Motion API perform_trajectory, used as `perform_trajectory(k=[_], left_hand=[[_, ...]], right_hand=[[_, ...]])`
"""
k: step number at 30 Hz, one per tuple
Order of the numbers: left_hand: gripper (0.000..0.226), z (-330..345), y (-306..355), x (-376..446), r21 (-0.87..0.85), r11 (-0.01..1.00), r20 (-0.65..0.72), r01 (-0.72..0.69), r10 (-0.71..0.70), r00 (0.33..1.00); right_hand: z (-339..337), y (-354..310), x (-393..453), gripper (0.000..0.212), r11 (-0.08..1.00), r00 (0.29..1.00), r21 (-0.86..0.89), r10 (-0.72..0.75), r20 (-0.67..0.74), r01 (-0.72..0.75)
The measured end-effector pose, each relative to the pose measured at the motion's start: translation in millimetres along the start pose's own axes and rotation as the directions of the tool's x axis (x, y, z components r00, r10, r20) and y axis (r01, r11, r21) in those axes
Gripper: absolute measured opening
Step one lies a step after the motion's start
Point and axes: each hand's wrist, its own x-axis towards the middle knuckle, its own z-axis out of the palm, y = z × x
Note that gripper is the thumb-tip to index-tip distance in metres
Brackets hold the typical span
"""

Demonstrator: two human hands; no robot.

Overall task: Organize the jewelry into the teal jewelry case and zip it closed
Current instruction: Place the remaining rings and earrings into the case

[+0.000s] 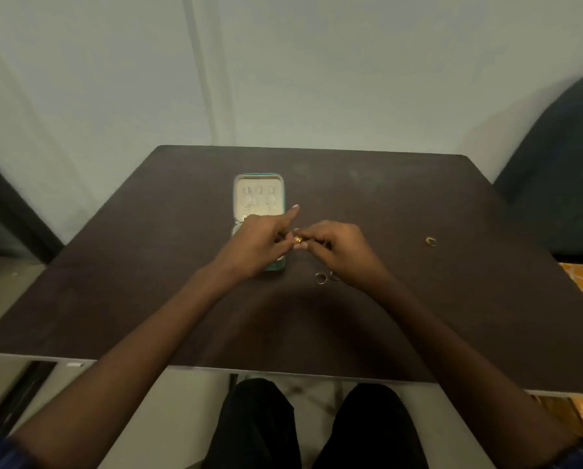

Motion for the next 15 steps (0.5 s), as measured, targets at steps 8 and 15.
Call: perform_trajectory(k=[8,15], left_hand=[[0.058,-5,-37,-13,-0.074,0.988,-0.039,0.132,-0.135,0.99],[0.05,9,-43,-15,-0.111,0.978,-0.024,0.177,-0.18,0.983]], right_hand=[[37,-10,22,0.019,0.998,0.999,0.052,0.043,0.015,-0.044],[50,-1,22,0.013,0.994,0.995,-0.079,0.086,0.056,-0.082]])
